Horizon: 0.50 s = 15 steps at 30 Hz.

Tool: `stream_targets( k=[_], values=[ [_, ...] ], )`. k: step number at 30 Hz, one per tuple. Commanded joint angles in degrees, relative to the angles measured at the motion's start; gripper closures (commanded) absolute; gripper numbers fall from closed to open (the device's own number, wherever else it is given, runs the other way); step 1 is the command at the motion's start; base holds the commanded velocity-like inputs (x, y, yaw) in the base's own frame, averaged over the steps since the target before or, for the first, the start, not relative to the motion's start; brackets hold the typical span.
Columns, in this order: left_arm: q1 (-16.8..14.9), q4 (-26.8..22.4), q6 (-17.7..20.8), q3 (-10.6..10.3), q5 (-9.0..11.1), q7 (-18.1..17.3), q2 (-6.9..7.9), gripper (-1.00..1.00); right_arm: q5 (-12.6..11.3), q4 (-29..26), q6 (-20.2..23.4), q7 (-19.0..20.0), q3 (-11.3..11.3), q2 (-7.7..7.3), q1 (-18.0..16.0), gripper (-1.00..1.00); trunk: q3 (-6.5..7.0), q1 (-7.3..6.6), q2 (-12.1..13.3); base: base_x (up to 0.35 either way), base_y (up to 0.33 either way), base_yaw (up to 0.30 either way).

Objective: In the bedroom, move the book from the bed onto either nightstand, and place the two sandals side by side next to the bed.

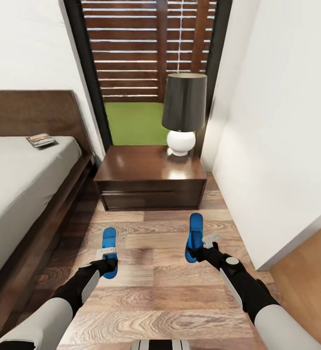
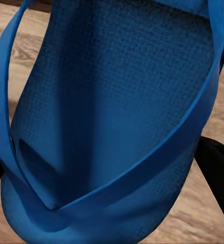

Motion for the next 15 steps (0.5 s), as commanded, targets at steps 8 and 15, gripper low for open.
stream_targets(
  k=[8,15],
  values=[
    [0.00,0.01,-0.01,-0.02,-0.02,0.49,-0.04,1.00,0.06,0.00,0.00,0.08,-0.08,0.00,0.00,1.00,1.78,-0.20,0.11,0.000,0.000,0.246],
    [0.00,0.03,0.04,-0.03,-0.02,0.54,-0.04,1.00,-0.10,-0.08,-0.09,0.31,-0.09,0.00,0.00,1.00,3.33,-0.38,0.20,-0.004,-0.207,0.019]
  ],
)
